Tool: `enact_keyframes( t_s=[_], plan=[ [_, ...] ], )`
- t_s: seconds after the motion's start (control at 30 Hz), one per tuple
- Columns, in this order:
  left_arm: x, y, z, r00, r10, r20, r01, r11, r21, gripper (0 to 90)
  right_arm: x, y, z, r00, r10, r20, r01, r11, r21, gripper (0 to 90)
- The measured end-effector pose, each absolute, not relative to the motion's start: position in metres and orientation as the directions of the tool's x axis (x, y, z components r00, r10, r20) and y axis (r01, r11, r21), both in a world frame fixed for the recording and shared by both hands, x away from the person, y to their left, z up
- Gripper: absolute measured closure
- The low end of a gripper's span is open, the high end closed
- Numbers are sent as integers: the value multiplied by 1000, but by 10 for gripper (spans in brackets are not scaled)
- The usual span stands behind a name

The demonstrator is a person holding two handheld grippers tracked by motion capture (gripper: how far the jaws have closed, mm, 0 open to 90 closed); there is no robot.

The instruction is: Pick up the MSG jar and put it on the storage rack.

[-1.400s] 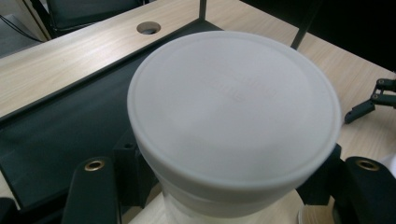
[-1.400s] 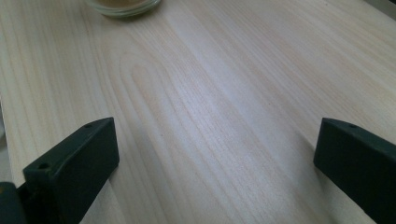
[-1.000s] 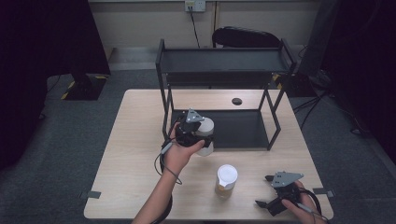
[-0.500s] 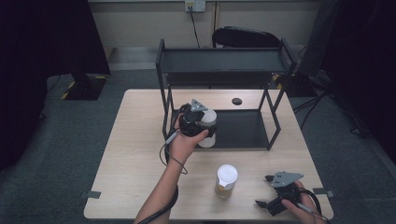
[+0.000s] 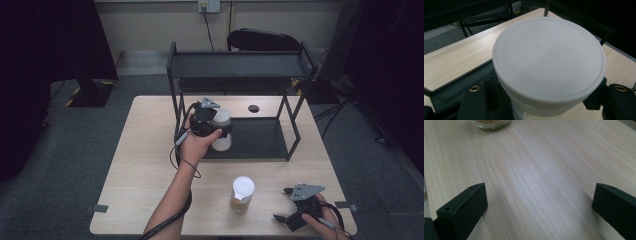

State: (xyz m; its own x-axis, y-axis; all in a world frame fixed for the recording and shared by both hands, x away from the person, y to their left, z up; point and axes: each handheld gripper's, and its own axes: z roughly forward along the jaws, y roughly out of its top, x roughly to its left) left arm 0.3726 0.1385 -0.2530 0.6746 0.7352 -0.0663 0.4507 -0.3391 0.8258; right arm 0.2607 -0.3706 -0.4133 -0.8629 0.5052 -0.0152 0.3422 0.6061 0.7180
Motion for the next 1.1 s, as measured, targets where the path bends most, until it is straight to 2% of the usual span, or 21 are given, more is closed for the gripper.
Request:
enact_keyframes(
  t_s=[1.1],
  plan=[
    [368,153,-192,660,750,-46,429,-325,843,351,261,-371,-413,-863,505,-16,342,606,718,0]
  ],
)
